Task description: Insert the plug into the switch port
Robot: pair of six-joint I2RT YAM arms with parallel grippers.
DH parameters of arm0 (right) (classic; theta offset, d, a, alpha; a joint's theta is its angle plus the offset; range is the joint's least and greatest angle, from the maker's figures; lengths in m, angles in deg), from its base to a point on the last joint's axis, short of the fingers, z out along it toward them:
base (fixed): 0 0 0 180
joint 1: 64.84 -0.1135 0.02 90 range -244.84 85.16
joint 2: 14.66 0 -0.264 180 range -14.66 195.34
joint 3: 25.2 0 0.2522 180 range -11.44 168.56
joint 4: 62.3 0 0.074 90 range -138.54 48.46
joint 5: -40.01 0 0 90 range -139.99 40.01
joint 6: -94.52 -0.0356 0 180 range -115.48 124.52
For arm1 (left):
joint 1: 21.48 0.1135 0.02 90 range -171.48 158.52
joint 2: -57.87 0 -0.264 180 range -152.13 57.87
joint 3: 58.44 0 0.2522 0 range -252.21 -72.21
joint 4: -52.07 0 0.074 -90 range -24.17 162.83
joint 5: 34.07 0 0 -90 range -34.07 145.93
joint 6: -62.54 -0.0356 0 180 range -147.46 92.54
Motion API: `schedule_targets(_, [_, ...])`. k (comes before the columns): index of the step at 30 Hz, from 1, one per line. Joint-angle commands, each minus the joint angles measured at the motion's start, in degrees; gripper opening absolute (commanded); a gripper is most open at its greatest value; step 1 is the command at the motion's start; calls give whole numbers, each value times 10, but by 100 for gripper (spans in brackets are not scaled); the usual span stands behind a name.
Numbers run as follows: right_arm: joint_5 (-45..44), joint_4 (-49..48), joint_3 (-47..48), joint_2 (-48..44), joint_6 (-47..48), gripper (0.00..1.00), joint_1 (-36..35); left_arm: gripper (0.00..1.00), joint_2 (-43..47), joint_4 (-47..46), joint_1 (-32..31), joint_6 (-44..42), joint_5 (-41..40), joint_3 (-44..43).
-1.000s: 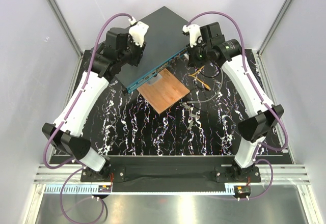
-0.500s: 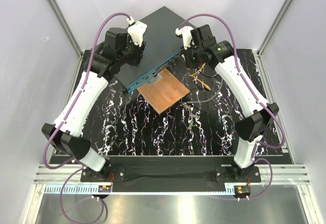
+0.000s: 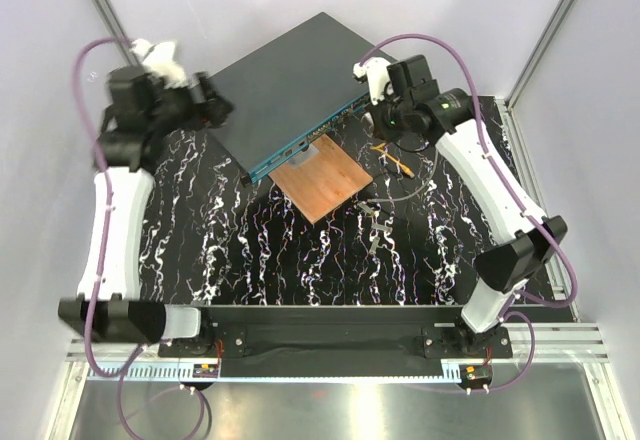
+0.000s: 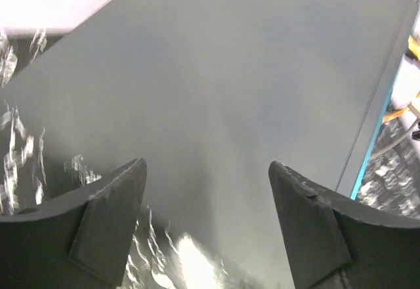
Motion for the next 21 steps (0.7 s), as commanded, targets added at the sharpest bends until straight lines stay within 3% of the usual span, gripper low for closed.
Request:
schedule_targets(1, [23, -21, -2, -35, 30, 0, 18, 84, 93, -99, 57, 118, 153, 60])
schedule_targets(9, [53, 123, 143, 53, 68, 0, 22, 90, 175, -77, 105, 142, 101, 181])
schedule_targets(13, [64, 117, 162, 61, 55, 0, 22, 90, 191, -117, 126, 188, 121, 228])
schedule_targets(21, [59, 125, 200, 99, 53, 0, 21, 91, 185, -136, 126, 207, 108, 243])
